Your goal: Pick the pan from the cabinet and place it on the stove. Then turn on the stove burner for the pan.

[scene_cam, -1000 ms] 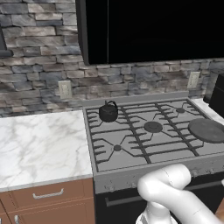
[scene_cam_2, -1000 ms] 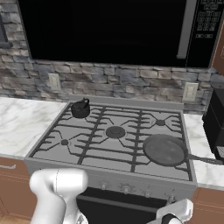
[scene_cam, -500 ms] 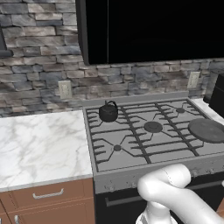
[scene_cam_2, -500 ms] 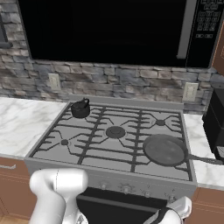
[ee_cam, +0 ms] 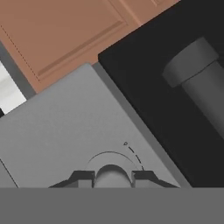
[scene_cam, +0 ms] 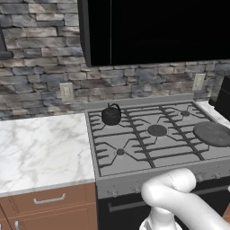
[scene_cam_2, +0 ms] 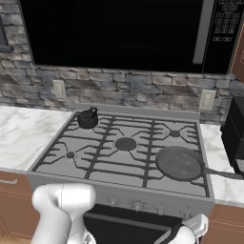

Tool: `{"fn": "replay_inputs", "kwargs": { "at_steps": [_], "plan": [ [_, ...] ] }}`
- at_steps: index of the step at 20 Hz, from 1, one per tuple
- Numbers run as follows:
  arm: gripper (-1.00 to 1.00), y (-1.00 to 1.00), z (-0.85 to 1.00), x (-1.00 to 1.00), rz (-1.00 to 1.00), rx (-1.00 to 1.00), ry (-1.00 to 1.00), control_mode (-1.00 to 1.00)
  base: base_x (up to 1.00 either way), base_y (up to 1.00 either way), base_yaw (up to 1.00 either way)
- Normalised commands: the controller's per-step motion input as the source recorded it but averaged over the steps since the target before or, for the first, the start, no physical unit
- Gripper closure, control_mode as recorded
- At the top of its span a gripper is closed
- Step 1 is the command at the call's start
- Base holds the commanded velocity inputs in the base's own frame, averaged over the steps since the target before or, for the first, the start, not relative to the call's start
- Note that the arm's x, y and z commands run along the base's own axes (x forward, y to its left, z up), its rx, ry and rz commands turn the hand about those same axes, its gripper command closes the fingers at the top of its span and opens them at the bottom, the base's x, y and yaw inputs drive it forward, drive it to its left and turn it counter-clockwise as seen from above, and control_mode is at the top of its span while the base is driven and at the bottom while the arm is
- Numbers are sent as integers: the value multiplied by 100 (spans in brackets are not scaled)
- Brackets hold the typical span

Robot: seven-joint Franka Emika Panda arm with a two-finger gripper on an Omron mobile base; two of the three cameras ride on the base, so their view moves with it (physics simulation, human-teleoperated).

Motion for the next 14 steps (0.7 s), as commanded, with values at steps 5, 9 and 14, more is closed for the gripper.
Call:
{"fn": "replay_inputs", "kwargs": {
  "at_steps": [5,9,14],
  "plan": [
    [100,-14,1,-17,0,-5,0,-100,0,0,0],
    [100,-20,1,-22,0,-9,0,-100,0,0,0],
    [100,-19,4,-27,0,-12,0,-100,0,0,0]
  ]
}}
